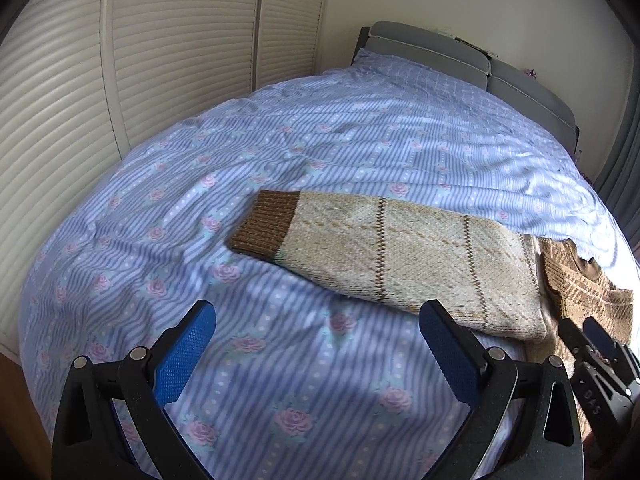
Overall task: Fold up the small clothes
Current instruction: 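Grasp the sleeve cuff with the right gripper and fold it across the sweater body, then release the sleeve with the right gripper and move the left tool to the cream sleeve cuff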
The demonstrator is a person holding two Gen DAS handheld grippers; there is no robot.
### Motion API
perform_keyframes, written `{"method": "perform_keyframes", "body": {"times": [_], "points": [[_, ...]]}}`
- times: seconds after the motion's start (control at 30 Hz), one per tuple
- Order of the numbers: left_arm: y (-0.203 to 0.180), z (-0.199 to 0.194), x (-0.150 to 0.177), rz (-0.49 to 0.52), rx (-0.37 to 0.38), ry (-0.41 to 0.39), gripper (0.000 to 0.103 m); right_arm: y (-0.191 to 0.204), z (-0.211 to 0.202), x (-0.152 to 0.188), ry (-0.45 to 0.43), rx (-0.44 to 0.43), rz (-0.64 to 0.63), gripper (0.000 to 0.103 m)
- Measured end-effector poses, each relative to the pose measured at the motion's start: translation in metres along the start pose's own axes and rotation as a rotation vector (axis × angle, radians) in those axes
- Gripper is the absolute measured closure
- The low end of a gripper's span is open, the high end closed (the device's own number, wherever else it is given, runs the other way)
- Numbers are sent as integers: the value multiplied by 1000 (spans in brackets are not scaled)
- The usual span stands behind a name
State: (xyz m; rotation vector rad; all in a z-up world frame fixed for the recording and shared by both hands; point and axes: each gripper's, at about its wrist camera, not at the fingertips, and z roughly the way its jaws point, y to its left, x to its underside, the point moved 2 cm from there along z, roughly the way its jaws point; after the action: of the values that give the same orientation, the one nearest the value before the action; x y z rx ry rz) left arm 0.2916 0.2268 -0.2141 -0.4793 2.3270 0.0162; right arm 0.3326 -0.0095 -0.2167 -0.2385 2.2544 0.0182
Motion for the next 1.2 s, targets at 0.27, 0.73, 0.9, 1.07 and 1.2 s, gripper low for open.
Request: {"method": "perform_keyframes", "body": {"times": [0.27,0.73,0.9,1.07,1.2], "points": [[24,20,-2,-20,35,12,1,5,-14,-4,12,-21,131,54],[78,72,-8,-183,150,56,30,62,-26,4,-12,-87,162,54],[88,85,-15,-298,214,31,32,67,-26,6,-19,-80,150,54],[94,97,-22,-396,240,24,51,59,-16,7,-2,-69,174,54],[94,103,-24,-421,229,39,69,51,-11,9,9,-58,194,54]]}}
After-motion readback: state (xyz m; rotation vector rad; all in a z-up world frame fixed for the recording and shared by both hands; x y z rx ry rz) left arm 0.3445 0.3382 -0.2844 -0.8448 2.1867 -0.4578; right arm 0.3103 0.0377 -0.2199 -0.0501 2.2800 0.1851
